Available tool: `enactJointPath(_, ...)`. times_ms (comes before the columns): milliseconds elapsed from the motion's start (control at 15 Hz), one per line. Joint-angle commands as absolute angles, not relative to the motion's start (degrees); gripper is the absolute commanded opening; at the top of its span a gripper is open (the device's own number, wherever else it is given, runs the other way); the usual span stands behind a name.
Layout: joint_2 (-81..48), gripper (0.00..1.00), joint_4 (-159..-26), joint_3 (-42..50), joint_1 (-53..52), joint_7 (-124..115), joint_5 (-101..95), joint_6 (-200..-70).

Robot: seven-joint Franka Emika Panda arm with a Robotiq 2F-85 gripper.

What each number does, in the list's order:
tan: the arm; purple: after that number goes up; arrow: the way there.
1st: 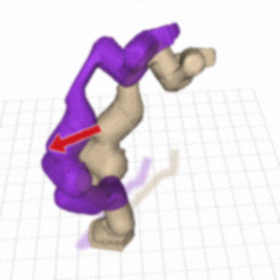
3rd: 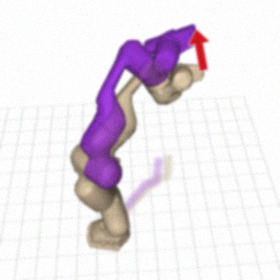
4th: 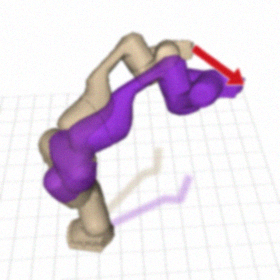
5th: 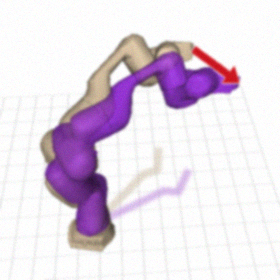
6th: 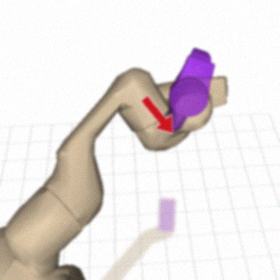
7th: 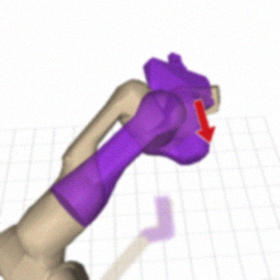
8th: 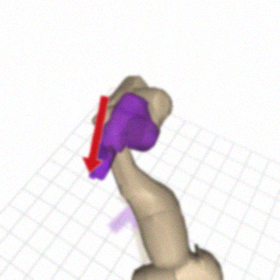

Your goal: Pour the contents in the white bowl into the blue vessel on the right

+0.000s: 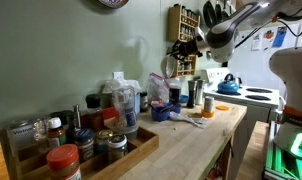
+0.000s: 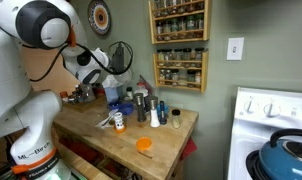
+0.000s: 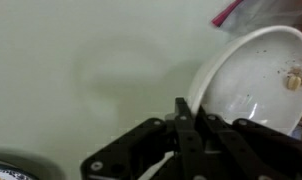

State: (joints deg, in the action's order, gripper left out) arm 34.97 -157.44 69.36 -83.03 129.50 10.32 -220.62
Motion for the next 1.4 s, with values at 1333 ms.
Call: enactJointPath(1333,15.9,0.02,-141.0,47.7,-64.7,101.5,2.5,-163.5)
